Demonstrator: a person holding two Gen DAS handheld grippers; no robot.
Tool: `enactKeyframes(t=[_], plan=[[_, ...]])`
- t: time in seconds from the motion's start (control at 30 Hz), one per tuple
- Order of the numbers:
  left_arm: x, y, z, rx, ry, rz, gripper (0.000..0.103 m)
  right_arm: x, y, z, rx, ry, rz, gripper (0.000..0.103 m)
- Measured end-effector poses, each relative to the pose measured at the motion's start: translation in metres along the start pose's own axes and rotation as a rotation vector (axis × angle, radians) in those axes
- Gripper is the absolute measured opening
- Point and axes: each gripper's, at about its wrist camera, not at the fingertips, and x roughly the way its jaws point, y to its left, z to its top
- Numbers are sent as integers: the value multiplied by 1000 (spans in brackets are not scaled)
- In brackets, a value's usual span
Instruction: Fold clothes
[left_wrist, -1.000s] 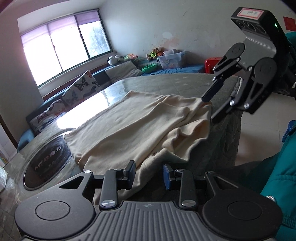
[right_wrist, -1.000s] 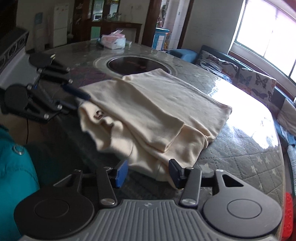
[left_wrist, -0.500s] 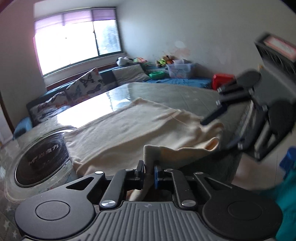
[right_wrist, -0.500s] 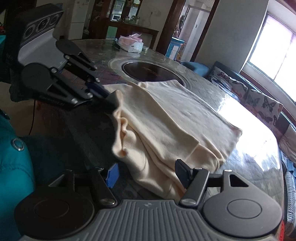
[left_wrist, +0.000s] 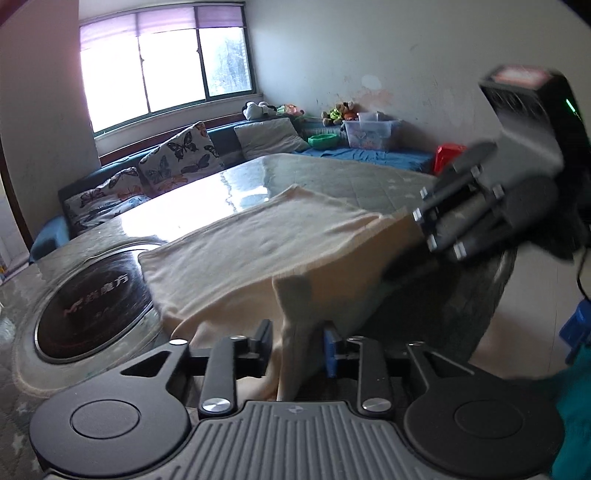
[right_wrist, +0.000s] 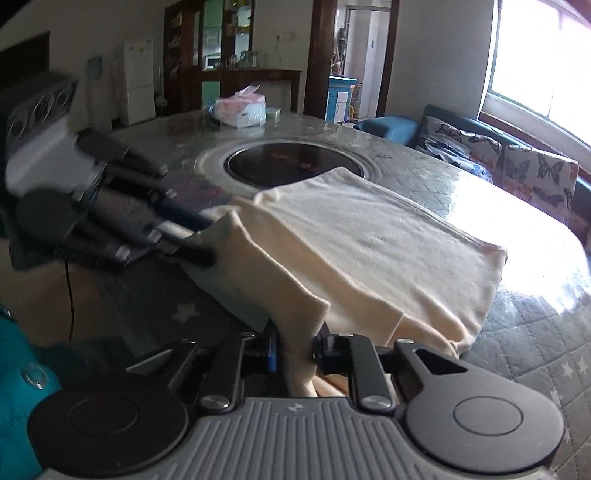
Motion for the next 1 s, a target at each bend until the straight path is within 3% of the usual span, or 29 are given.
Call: enactKeyframes(t=[0.23,0.3,0.37,0.83,1.0], plan=[[-2,-1,-17,120,34,75,31,-3,-7,9,50,-31,-3,11],[-2,1,-19,113,33,76,15,-2,-7,9,57,-36,-3,10],[-6,0,-19,115,16,74,12,-5,-4,8,66,-47,-6,10],[-85,-27,-11,56,-52,-10,11,-77,26,9,11,-113,35,9],[-79,-18,-3,30,-64,16,11,-68,10,25,26,-113,26,9]])
